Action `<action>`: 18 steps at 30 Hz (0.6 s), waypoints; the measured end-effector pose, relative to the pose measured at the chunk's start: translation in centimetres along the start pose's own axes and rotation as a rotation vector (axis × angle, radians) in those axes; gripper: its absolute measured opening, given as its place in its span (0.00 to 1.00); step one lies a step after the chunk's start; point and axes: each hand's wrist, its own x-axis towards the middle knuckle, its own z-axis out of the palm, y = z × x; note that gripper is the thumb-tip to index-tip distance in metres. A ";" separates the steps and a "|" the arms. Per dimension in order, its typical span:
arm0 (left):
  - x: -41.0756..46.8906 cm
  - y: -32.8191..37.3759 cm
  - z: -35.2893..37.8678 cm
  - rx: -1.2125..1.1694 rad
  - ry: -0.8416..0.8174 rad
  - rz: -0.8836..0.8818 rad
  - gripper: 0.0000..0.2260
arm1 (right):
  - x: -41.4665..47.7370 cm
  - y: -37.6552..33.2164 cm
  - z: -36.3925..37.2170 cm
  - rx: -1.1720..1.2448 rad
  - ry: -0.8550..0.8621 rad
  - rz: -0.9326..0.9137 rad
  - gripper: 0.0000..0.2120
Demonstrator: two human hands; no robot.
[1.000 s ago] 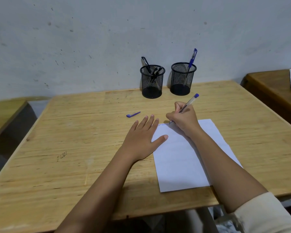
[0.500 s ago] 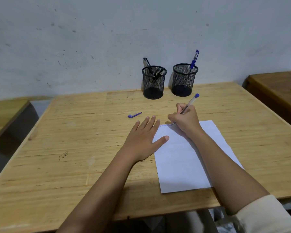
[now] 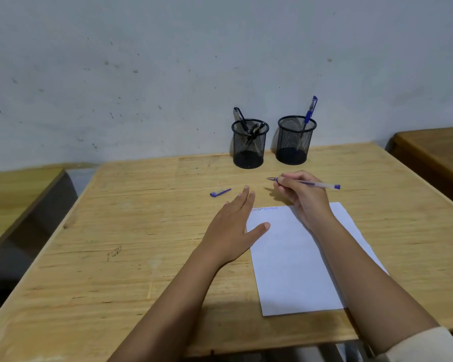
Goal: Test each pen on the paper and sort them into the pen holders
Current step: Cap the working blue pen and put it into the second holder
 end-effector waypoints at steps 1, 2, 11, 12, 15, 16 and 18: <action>0.0 -0.1 -0.2 -0.089 0.048 -0.014 0.31 | 0.0 0.0 0.0 0.026 -0.008 0.011 0.05; 0.2 -0.4 -0.5 -0.149 0.113 -0.033 0.30 | 0.0 -0.1 0.0 0.040 -0.012 0.024 0.07; 3.5 -4.3 -3.0 0.051 0.307 -0.228 0.12 | 0.2 -2.2 0.3 0.047 -0.068 0.074 0.10; 3.6 -4.4 -3.1 0.028 0.319 -0.207 0.11 | 0.2 -2.5 0.4 0.031 -0.079 0.073 0.10; 3.7 -4.1 -3.3 -0.129 0.382 -0.149 0.07 | 0.0 -3.3 0.5 0.006 -0.084 0.054 0.08; 3.5 -3.6 -3.4 -0.228 0.402 -0.143 0.07 | -0.1 -3.4 0.5 0.001 -0.088 0.039 0.08; 3.1 -2.4 -3.5 -0.436 0.414 -0.125 0.07 | -0.5 -3.5 0.5 -0.016 -0.108 0.013 0.07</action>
